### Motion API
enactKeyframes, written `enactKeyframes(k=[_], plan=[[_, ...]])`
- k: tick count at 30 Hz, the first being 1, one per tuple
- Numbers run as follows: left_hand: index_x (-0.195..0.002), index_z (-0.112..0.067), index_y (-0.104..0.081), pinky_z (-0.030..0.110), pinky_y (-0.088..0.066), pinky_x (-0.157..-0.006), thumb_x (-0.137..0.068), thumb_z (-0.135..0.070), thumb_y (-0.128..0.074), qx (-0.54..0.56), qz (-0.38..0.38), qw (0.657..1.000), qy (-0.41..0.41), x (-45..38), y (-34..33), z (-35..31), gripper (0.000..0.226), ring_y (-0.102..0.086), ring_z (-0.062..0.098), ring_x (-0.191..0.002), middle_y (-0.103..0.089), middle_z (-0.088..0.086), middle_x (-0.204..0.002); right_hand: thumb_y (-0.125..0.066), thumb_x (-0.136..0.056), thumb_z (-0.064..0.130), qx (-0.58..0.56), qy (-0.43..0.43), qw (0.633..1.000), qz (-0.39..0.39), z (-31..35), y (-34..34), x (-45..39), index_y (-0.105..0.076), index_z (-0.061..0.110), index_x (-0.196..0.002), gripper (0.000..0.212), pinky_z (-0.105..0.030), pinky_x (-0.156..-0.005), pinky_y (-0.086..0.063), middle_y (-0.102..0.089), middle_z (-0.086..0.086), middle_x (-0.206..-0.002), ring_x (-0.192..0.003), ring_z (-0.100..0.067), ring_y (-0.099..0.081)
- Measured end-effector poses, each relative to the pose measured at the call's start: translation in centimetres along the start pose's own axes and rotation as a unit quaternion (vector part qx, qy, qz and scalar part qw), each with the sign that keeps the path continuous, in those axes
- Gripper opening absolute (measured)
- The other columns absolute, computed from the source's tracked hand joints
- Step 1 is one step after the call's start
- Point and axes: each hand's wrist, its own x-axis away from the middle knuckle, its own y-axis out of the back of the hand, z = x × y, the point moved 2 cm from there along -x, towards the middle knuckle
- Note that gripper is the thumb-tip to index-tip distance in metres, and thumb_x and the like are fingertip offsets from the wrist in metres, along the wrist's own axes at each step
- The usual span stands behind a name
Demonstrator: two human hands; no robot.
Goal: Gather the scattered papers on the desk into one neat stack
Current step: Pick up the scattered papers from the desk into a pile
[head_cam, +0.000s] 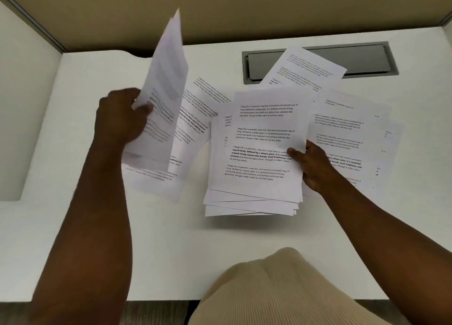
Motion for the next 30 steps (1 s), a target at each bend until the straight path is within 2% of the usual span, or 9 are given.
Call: enactKeyframes(k=[2,5,9,13,18,21,24,27,30], plan=[[-0.120,-0.012,-0.066,0.031,-0.047,-0.079,-0.095,-0.029,-0.060,0.054,-0.009,0.998,-0.026,0.9,1.7,-2.6,0.030,-0.066,0.028,-0.098,-0.069,0.009,-0.118,-0.060,-0.091,0.000,-0.002,-0.001,1.000,0.000,-0.2,0.1,0.0,-0.058,0.010,-0.123,0.034,-0.041,-0.088,-0.055,-0.067,-0.008,-0.118,-0.102,-0.023,-0.067],[-0.116,-0.021,-0.068,0.029,-0.053,-0.081,-0.093,-0.030,-0.065,0.239,0.018,0.970,-0.048,2.5,3.4,-5.4,0.025,-0.069,0.015,-0.095,-0.071,-0.007,-0.110,-0.060,-0.091,0.001,-0.005,-0.003,1.000,-0.001,-0.4,0.1,0.1,-0.057,0.008,-0.127,0.037,-0.042,-0.089,-0.055,-0.066,-0.009,-0.121,-0.106,-0.025,-0.066],[-0.112,-0.021,-0.066,0.036,-0.057,-0.086,-0.091,-0.014,-0.065,0.493,0.105,0.862,-0.061,3.9,3.4,-7.5,0.022,-0.071,0.020,-0.102,-0.076,-0.005,-0.108,-0.061,-0.090,-0.001,-0.020,-0.004,1.000,-0.003,-0.7,0.3,0.1,-0.058,0.009,-0.125,0.036,-0.043,-0.090,-0.054,-0.066,-0.011,-0.122,-0.104,-0.026,-0.066],[-0.120,-0.010,-0.061,0.036,-0.056,-0.087,-0.094,-0.006,-0.057,0.582,0.169,0.795,-0.009,4.0,0.2,-7.3,0.027,-0.069,0.025,-0.107,-0.074,0.006,-0.114,-0.062,-0.090,0.002,-0.020,0.000,1.000,0.019,-0.7,0.5,0.2,-0.060,0.011,-0.125,0.037,-0.050,-0.095,-0.052,-0.067,-0.011,-0.122,-0.108,-0.029,-0.066],[-0.125,-0.008,-0.061,0.031,-0.059,-0.077,-0.095,-0.008,-0.057,0.541,0.225,0.800,0.129,4.6,-6.0,-4.9,0.030,-0.072,0.021,-0.099,-0.075,0.003,-0.109,-0.065,-0.088,0.007,-0.036,0.014,0.998,0.057,-0.4,0.3,0.6,-0.059,0.011,-0.127,0.040,-0.054,-0.097,-0.049,-0.067,-0.012,-0.122,-0.112,-0.032,-0.065],[-0.127,-0.008,-0.061,0.038,-0.058,-0.087,-0.095,-0.006,-0.058,0.493,0.235,0.815,0.193,5.3,-9.1,-3.3,0.031,-0.069,0.025,-0.103,-0.071,0.008,-0.117,-0.061,-0.090,0.003,-0.046,0.013,0.998,0.052,-0.4,0.4,0.4,-0.058,0.009,-0.126,0.037,-0.054,-0.098,-0.048,-0.067,-0.012,-0.123,-0.112,-0.032,-0.064],[-0.115,-0.015,-0.066,0.046,-0.053,-0.098,-0.093,-0.009,-0.064,0.410,0.239,0.856,0.205,6.2,-11.3,-1.8,0.023,-0.068,0.025,-0.103,-0.070,0.007,-0.118,-0.059,-0.090,0.001,-0.052,-0.004,0.997,0.052,-0.3,0.4,0.4,-0.060,0.012,-0.122,0.034,-0.054,-0.094,-0.051,-0.067,-0.012,-0.122,-0.112,-0.033,-0.064],[-0.122,-0.015,-0.062,0.046,-0.049,-0.103,-0.093,-0.007,-0.063,0.341,0.228,0.892,0.189,6.6,-12.5,-0.8,0.031,-0.063,0.026,-0.112,-0.066,0.006,-0.123,-0.063,-0.088,0.004,-0.050,-0.012,0.996,0.074,-0.4,0.3,0.5,-0.056,0.011,-0.128,0.042,-0.053,-0.091,-0.053,-0.065,-0.012,-0.125,-0.113,-0.034,-0.063],[-0.132,-0.016,-0.047,0.043,-0.047,-0.104,-0.090,0.006,-0.058,0.380,0.238,0.871,0.203,6.6,-13.3,-0.2,0.049,-0.059,0.026,-0.118,-0.060,0.009,-0.133,-0.066,-0.084,0.008,-0.048,-0.019,0.993,0.108,-0.4,0.0,0.6,-0.054,0.013,-0.131,0.049,-0.054,-0.093,-0.051,-0.065,-0.010,-0.126,-0.115,-0.033,-0.062]])
